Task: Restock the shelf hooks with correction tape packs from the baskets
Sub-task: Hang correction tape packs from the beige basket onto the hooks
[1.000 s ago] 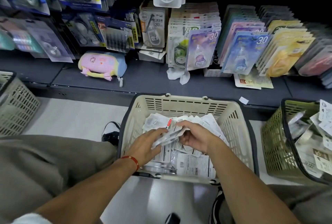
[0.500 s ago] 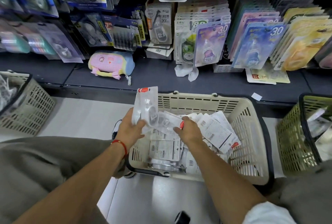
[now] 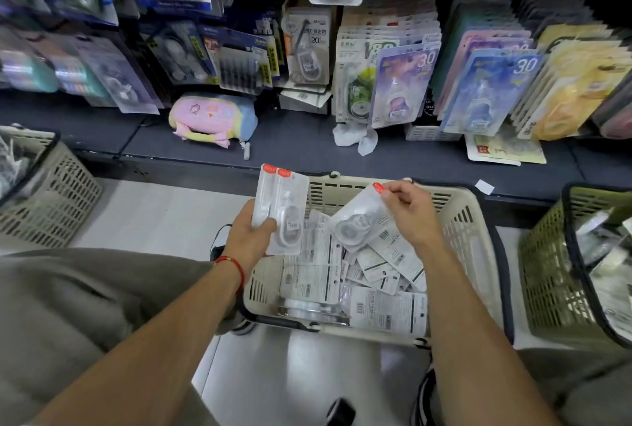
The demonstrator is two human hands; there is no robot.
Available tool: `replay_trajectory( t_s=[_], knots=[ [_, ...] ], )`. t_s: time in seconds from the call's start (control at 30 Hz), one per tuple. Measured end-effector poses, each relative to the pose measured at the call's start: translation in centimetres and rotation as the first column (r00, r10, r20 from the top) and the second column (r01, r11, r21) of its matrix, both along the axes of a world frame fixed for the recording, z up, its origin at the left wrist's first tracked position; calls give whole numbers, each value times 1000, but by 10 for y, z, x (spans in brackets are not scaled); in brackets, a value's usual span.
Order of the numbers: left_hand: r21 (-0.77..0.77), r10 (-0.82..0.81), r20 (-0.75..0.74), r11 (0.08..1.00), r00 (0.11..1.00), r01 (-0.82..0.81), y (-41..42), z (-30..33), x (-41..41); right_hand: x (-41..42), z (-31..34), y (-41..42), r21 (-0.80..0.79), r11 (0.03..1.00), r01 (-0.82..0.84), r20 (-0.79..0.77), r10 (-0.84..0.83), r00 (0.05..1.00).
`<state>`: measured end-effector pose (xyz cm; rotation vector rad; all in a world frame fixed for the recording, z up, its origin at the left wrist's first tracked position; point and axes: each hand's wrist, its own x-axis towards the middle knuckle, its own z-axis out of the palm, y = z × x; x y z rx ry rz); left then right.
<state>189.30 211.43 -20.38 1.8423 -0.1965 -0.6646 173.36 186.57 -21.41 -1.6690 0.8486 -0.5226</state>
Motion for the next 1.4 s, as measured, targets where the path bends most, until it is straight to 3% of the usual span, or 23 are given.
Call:
replay_trajectory(
  t_s=[0.1,0.17,0.27,0.37,0.5,0.57,0.63,0.7,0.77,0.8,0.87,1.0,1.07,1.13,1.2,1.27,1.33,1.4],
  knots=[
    [-51,-90,-100,995,991,85,-9,6,-9,-2,31,-6,-36,990,-136,51,138,989],
    [-128,-173,-208,981,963,149,-15,9,-21,7,35,8,-85,978,-193,2,194,981],
    [-227,-197,-366,967,909,118,-20,8,-34,21,24,39,-182,983,-3,-22,-1,1000],
    [-292,-208,-502,954,839,62,-14,2,-35,29,13,54,-183,974,135,2,-137,991],
    [-319,-392,-463,911,795,262,-6,-6,-36,39,7,66,-243,966,87,-19,-95,995],
    [-304,-375,-448,918,811,257,-6,-10,-41,42,2,65,-229,973,31,-29,-39,999],
    [-304,-298,-463,938,835,166,-7,-14,-41,29,-6,50,-166,982,94,-25,-99,995],
    [-317,-227,-491,946,841,70,-7,-16,-37,0,-23,20,-237,953,187,-233,-242,942],
    [-329,-218,-465,942,858,61,-7,-17,-33,-38,-46,-3,-369,926,74,-622,-305,721],
    [-332,-225,-446,940,866,73,-7,-17,-32,-53,-56,-6,-364,931,3,-738,-290,609],
    [-324,-219,-423,943,879,79,-10,-17,-33,-69,-72,-1,-286,958,-30,-808,-225,544],
    [-284,-198,-377,955,905,90,-19,-16,-40,-76,-75,9,-123,991,58,-667,-126,734],
    [-276,-193,-354,957,915,95,-23,-15,-42,-76,-56,6,3,1000,-14,-558,14,830],
    [-281,-193,-341,955,920,96,-29,-12,-44,-71,-33,0,16,988,-155,-558,137,818],
    [-282,-194,-321,954,927,102,-33,-9,-44,-65,-6,-8,60,983,-176,-562,179,808],
    [-283,-189,-296,954,936,103,-35,-4,-43,-61,23,-19,307,948,-88,-423,219,880],
    [-299,-190,-265,948,945,107,-37,1,-42,-62,53,-29,516,839,-173,-211,320,924],
    [-327,-189,-246,939,951,102,-38,8,-40,-60,80,-37,453,840,-299,-202,424,883]
  ],
)
